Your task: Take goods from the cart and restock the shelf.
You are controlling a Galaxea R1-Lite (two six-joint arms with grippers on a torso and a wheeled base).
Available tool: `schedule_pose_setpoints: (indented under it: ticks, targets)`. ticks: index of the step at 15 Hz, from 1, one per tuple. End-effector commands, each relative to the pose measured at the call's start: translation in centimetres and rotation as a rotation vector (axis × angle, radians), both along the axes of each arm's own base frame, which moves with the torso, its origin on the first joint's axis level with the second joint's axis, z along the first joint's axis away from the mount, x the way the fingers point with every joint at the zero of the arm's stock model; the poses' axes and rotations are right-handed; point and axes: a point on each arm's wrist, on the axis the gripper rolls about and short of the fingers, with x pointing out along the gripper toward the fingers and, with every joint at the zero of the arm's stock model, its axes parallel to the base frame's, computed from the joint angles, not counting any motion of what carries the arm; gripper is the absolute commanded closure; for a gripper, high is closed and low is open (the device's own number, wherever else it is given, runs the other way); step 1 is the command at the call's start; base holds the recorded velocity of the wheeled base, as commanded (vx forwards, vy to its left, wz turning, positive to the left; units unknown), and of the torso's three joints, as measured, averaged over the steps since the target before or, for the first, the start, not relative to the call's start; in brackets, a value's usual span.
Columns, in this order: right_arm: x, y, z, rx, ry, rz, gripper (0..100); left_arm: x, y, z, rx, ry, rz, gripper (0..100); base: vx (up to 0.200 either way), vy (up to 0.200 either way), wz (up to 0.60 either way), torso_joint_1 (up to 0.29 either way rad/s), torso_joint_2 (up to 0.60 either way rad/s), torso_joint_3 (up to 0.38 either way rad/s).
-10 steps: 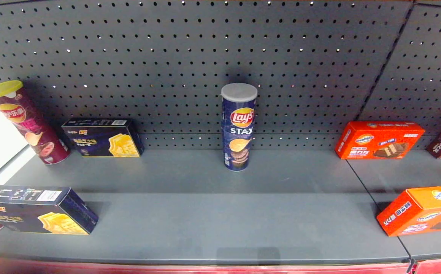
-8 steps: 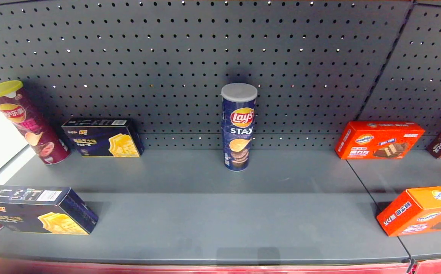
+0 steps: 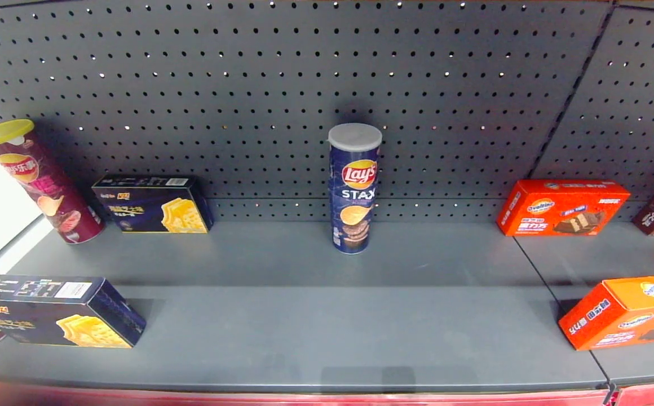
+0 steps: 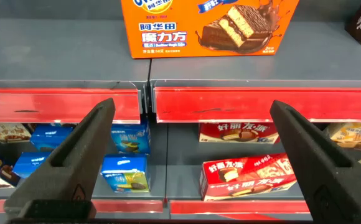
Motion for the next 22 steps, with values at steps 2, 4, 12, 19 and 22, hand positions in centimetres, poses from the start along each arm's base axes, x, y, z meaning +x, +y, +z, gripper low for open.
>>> schedule_pose_setpoints:
  ticks: [2, 4, 12, 19, 22]
  targets:
    - [0.02, 0.0, -0.02, 0.0, 0.003, -0.001, 0, 0.01, 0.0, 0.0, 0.0, 0.001, 0.0, 0, 0.0, 0.0, 0.6, -0.005, 0.0, 0.007]
    - [0.02, 0.0, -0.02, 0.0, 0.003, -0.001, 0, 0.01, 0.0, 0.0, 0.0, 0.001, -0.002, 0, 0.0, 0.0, 0.6, 0.005, 0.0, 0.0]
    - [0.02, 0.0, -0.01, 0.0, 0.001, -0.001, 0, 0.01, 0.0, 0.0, 0.001, 0.001, -0.002, 0, 0.0, 0.0, 0.6, 0.002, 0.0, 0.002]
    - [0.02, 0.0, -0.01, 0.0, 0.001, -0.001, 0, 0.01, 0.01, 0.0, -0.002, 0.001, 0.003, 0, 0.0, 0.0, 0.34, 0.002, 0.0, 0.002]
    - [0.02, 0.0, -0.01, -0.002, 0.001, -0.001, 0, 0.01, 0.01, 0.0, -0.003, 0.001, 0.003, 0, 0.0, 0.0, 0.0, 0.0, 0.0, 0.0]
